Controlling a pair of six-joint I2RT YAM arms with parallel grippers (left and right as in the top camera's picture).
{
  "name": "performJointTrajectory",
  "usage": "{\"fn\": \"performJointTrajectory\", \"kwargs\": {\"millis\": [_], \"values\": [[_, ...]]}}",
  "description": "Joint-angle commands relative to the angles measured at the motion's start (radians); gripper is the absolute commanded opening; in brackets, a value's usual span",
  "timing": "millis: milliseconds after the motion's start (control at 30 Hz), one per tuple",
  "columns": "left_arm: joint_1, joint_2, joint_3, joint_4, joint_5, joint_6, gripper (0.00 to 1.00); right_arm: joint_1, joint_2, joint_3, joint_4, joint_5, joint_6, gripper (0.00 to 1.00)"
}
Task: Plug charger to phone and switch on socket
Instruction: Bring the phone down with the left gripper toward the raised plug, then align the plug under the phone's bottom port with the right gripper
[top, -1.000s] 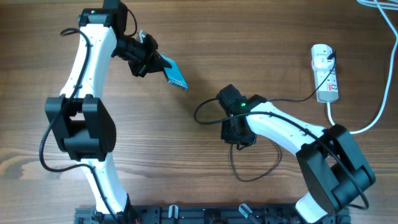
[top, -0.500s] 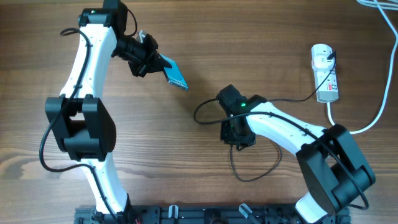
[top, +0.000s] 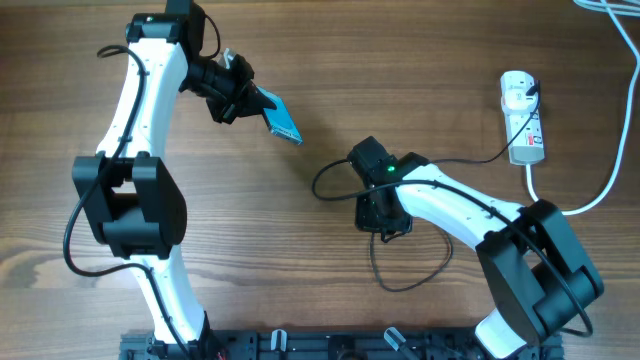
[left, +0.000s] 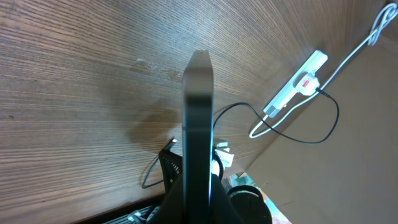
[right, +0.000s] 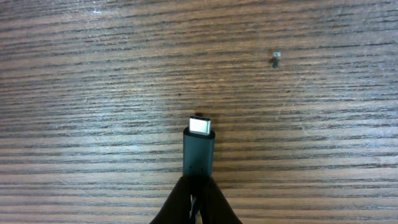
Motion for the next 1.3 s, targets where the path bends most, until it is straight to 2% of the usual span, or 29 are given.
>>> {"fn": "performJointTrajectory", "kwargs": {"millis": [0, 100, 200, 233, 333, 433, 633, 867, 1000, 1167, 1267], "values": [[0.002, -0.033, 0.006, -0.003, 0.014, -0.002, 0.04, 0.002, 0.019, -0.025, 0.012, 0.033, 0.002, 0.04], [0.002, -0.033, 0.006, 0.009, 0.04, 0.008, 0.04, 0.002, 0.015, 0.003, 0.013, -0.047, -0.053, 0.04], [0.002, -0.033, 0.006, 0.06, 0.267, 0.183, 0.04, 0.002, -0.023, 0.064, -0.026, -0.099, -0.098, 0.04], [0.002, -0.033, 0.006, 0.077, 0.323, 0.22, 0.04, 0.002, -0.057, 0.095, -0.049, -0.119, -0.128, 0.04], [0.002, -0.033, 0.006, 0.137, 0.345, 0.232, 0.04, 0.002, -0.184, 0.184, -0.124, -0.188, -0.233, 0.04], [-0.008, -0.033, 0.006, 0.178, 0.499, 0.351, 0.04, 0.002, -0.304, 0.209, -0.138, -0.208, -0.235, 0.04], [-0.092, -0.033, 0.006, 0.196, 0.514, 0.475, 0.04, 0.002, -0.43, 0.209, -0.13, -0.23, -0.206, 0.04], [-0.176, -0.033, 0.006, 0.286, 0.425, 0.462, 0.04, 0.002, -0.43, 0.209, -0.059, -0.23, -0.124, 0.04], [-0.176, -0.033, 0.006, 0.349, 0.343, 0.301, 0.04, 0.002, -0.43, 0.209, -0.012, -0.229, -0.074, 0.04], [-0.177, -0.043, 0.006, 0.383, 0.335, 0.233, 0.04, 0.002, -0.423, 0.209, 0.005, -0.23, -0.048, 0.04], [-0.208, -0.085, 0.006, 0.396, 0.237, 0.233, 0.04, 0.002, -0.423, 0.209, 0.024, -0.23, -0.032, 0.04]]}}
